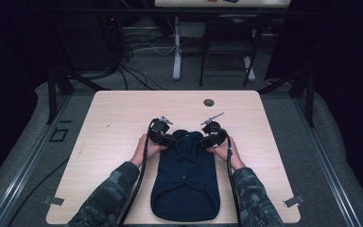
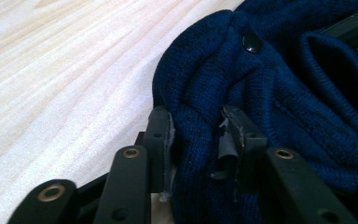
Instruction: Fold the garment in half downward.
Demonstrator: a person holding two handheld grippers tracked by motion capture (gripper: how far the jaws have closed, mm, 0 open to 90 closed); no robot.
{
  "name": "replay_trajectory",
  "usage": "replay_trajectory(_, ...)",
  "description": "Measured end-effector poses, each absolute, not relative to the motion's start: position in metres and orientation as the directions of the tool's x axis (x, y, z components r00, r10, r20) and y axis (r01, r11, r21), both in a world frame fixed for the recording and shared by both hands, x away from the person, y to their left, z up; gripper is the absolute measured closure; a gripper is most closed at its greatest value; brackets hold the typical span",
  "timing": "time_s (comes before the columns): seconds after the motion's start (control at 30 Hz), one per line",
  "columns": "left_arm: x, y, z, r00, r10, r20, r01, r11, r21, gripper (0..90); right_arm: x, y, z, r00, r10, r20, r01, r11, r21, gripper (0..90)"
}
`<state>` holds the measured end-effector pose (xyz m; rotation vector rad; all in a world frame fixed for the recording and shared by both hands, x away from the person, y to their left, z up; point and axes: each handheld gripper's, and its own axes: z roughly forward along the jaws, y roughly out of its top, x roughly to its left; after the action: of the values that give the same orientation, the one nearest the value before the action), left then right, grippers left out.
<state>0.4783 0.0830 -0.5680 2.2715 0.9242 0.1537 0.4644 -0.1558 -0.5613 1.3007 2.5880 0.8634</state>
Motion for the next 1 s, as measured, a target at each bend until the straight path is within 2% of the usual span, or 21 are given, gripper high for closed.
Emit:
replay_trajectory(0.23,0.476,0.081,-0.567,0.75,0.651,-0.113,0.564,-0.542,0.623,71.6,0.458,-0.152,-0.561,-0.629,0.771,0.102,0.679,0.48,0.555,70.1)
replay_trajectory(0.43,0.474,0.078,-0.566,0.755,0.651,-0.078,0.547,-0.56,0.622,72.3,0.454,-0.151,-0.562,-0.64,0.765,0.069,0.652,0.493,0.576,70.8)
replay_trajectory(0.53,0.471,0.075,-0.563,0.766,0.641,-0.04,0.524,-0.589,0.615,72.2,0.451,-0.147,-0.558,-0.659,0.752,0.003,0.62,0.541,0.568,70.7)
replay_trajectory(0.6,0.469,0.075,-0.56,0.774,0.632,-0.028,0.511,-0.597,0.619,72.1,0.449,-0.145,-0.557,-0.658,0.753,-0.006,0.612,0.539,0.578,70.7)
replay_trajectory(1.0,0.46,0.091,-0.529,0.804,0.591,-0.064,0.472,-0.569,0.674,71.1,0.427,-0.149,-0.518,-0.694,0.716,-0.08,0.502,0.56,0.66,70.2)
